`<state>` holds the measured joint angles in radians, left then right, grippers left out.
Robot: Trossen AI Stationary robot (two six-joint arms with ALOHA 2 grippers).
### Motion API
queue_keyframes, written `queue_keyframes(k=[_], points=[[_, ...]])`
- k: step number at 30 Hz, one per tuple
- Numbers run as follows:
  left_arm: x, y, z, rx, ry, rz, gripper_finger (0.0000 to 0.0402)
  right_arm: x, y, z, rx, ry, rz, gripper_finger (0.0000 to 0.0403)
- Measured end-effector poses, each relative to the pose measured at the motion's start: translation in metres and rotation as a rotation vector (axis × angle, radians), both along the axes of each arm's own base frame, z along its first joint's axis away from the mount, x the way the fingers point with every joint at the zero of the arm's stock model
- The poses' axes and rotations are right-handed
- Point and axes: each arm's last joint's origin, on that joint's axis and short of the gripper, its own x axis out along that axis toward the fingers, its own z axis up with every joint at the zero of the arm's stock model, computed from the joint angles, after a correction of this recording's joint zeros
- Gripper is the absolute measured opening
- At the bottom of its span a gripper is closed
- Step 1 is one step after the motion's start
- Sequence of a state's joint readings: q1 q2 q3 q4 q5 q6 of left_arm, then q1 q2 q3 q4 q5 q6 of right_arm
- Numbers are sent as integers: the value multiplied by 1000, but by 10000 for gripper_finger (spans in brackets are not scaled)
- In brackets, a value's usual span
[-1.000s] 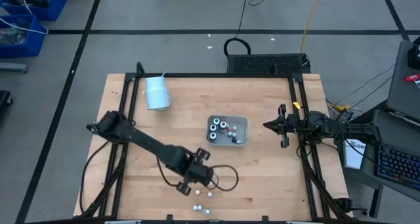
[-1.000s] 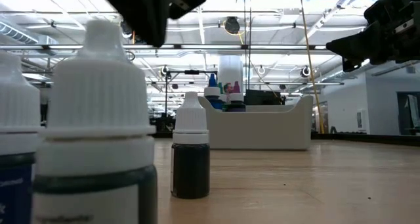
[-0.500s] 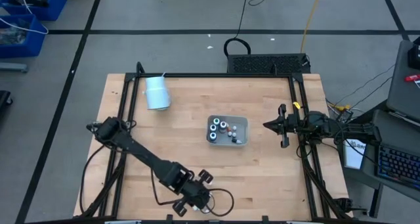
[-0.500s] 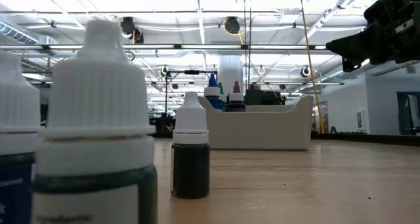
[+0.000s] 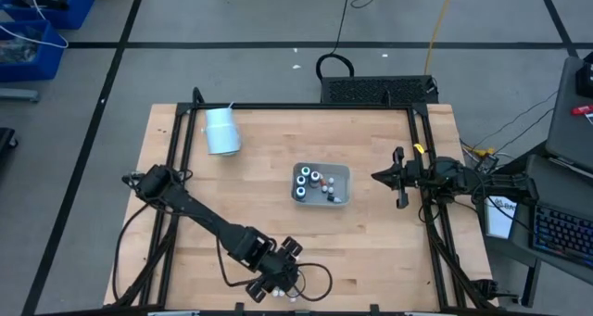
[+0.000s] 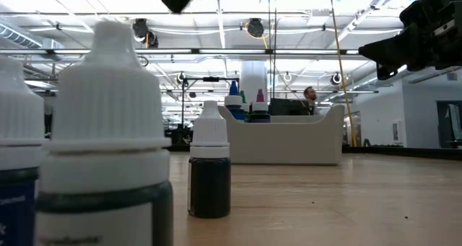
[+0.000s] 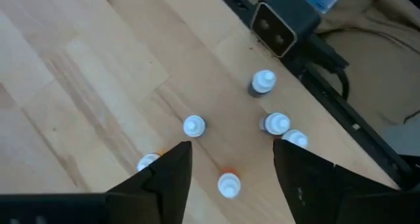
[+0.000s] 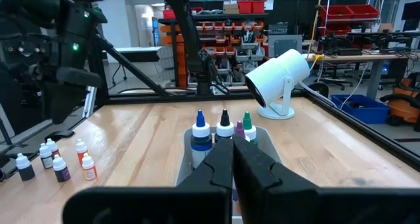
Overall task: Pick & Place food coloring
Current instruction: Put the bottom orange food coloring bottle into the bin
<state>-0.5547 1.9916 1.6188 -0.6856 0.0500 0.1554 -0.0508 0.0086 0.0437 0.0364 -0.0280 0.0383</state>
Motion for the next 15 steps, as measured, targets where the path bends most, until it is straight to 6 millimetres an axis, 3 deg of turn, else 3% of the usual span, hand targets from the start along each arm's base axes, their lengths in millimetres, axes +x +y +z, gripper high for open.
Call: queue_keyframes(k=[7, 15], points=[[0, 8, -21, 13, 5, -8, 218, 0, 0, 0, 2, 1, 0, 0], [-3, 9, -32, -18, 26, -25, 218, 0, 0, 0, 2, 2, 0, 0]])
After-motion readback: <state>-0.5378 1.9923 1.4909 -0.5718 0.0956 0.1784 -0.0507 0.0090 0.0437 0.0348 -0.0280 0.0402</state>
